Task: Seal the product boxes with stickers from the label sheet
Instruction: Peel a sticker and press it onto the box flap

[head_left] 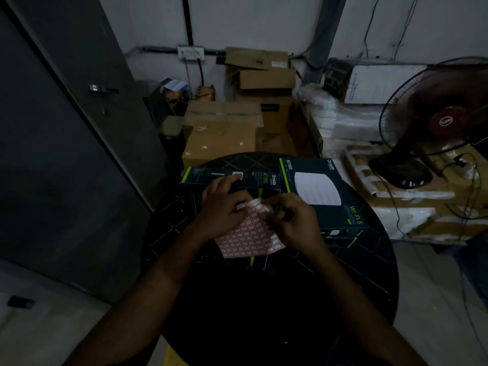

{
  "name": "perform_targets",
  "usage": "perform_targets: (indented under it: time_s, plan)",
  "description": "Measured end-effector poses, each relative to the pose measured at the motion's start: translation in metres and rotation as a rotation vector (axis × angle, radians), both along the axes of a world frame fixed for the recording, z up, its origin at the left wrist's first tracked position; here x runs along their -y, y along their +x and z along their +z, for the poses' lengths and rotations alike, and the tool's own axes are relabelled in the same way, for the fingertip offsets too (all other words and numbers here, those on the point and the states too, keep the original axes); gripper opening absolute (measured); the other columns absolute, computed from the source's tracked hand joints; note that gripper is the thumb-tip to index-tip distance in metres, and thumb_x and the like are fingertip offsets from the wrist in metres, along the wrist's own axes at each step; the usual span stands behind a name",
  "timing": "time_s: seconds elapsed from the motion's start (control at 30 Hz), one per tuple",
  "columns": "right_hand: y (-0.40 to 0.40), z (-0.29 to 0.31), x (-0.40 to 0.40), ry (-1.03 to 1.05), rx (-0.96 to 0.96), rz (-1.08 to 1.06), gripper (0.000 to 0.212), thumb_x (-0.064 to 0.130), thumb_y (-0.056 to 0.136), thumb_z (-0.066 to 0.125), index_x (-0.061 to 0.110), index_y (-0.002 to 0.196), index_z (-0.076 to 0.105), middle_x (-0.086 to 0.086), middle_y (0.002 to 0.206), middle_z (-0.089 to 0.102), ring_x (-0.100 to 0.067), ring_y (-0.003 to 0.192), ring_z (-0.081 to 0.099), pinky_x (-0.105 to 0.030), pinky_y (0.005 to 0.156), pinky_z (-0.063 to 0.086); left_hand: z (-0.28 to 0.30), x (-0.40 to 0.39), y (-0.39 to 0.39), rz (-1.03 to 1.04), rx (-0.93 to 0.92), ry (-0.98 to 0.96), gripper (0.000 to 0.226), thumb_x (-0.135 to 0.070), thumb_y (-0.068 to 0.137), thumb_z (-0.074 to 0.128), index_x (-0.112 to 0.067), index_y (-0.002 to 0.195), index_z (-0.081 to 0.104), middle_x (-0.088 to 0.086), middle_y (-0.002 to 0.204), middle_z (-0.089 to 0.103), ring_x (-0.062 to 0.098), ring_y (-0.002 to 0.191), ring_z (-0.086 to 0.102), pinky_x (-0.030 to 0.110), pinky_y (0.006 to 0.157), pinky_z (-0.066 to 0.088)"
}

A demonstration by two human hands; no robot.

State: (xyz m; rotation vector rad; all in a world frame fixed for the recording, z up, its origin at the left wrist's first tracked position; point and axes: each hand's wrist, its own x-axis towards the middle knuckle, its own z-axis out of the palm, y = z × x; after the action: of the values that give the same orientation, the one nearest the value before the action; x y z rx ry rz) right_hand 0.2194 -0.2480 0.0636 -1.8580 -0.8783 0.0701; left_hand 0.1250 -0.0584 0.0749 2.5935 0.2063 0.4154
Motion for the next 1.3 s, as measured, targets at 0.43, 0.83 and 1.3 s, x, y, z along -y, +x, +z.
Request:
perform_targets:
  time_s: [0.43, 0.83, 1.3]
  plan:
    - [-0.016, 0.000, -0.010, -0.058, 0.054, -0.099, 0.025, 0.028, 0.082, 0.081, 0.019, 0.104, 0.076, 0.006, 0.095, 0.077, -0.002, 0.084, 0.071, -0.024, 0.078, 0.060, -0.007, 0.005, 0.000, 0.020, 0.051, 0.026, 0.008, -0.041, 0.086, 0.071, -0.034, 0.091, 0.069, -0.006, 0.158, 0.029, 0.022, 0.146, 0.014, 0.043, 0.113, 0.008]
    - [-0.010, -0.001, -0.013, -0.114, 0.138, -0.047, 0.014, 0.018, 0.085, 0.068, 0.017, 0.094, 0.079, 0.003, 0.088, 0.078, -0.009, 0.077, 0.072, -0.032, 0.071, 0.059, -0.004, 0.002, -0.001, 0.009, 0.022, 0.051, 0.009, -0.035, 0.085, 0.074, -0.034, 0.093, 0.072, -0.006, 0.159, 0.027, 0.021, 0.146, 0.012, 0.040, 0.112, 0.006]
    - [0.003, -0.008, 0.009, -0.161, -0.314, 0.013, 0.015, 0.016, 0.090, 0.069, 0.022, 0.076, 0.073, 0.002, 0.071, 0.070, -0.014, 0.065, 0.065, -0.026, 0.060, 0.050, -0.002, -0.002, 0.004, 0.035, -0.014, 0.068, 0.026, -0.034, 0.076, 0.074, -0.034, 0.099, 0.060, -0.011, 0.157, 0.028, 0.015, 0.142, 0.015, 0.042, 0.111, 0.011]
